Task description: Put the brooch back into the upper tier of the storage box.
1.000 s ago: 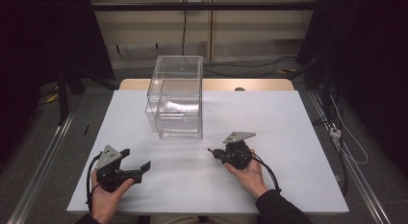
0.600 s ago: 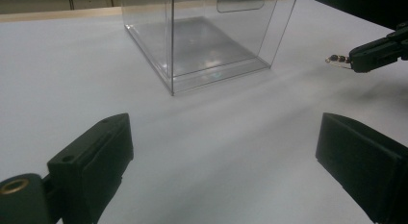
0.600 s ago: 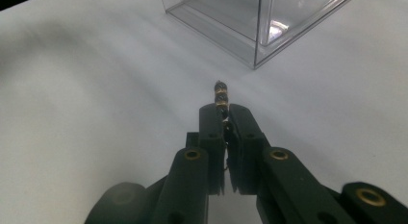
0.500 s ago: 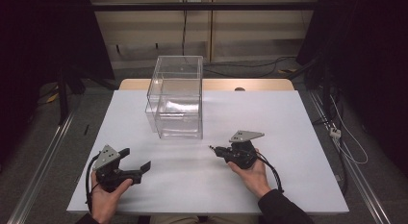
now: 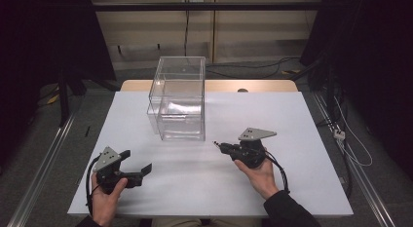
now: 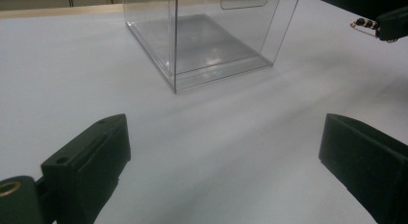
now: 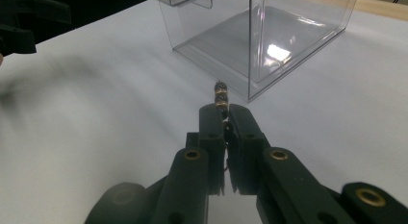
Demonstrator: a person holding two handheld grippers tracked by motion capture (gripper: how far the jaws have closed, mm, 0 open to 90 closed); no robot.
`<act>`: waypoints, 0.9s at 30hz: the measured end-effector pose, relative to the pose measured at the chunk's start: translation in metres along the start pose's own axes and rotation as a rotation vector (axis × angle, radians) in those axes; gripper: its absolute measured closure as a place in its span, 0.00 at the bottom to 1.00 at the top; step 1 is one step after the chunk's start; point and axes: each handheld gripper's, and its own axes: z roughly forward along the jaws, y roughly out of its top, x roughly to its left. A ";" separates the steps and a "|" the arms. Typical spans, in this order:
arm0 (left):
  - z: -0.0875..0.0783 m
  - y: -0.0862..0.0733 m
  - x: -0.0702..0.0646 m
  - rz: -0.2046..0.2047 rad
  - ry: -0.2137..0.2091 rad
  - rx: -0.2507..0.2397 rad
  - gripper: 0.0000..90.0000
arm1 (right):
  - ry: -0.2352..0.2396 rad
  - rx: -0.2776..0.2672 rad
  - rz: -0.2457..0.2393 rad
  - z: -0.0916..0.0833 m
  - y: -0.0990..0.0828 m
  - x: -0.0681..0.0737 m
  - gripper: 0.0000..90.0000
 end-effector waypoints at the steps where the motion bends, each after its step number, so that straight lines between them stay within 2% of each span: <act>1: 0.000 0.000 0.000 0.000 -0.002 0.001 0.04 | 0.000 0.000 0.000 0.000 0.000 0.000 0.95; 6: 0.000 0.000 0.001 -0.005 -0.009 0.002 0.04 | 0.009 -0.030 0.001 -0.005 0.003 0.000 0.95; 18: 0.001 -0.001 0.001 -0.009 0.017 0.022 0.04 | 0.021 -0.078 -0.015 -0.014 0.010 0.003 0.95; 24: 0.001 -0.001 0.001 -0.007 0.014 0.022 0.04 | 0.026 -0.092 -0.020 -0.019 0.013 0.003 0.95; 27: -0.001 -0.001 0.001 0.001 -0.002 0.007 0.04 | 0.026 -0.106 -0.023 -0.021 0.016 0.004 0.95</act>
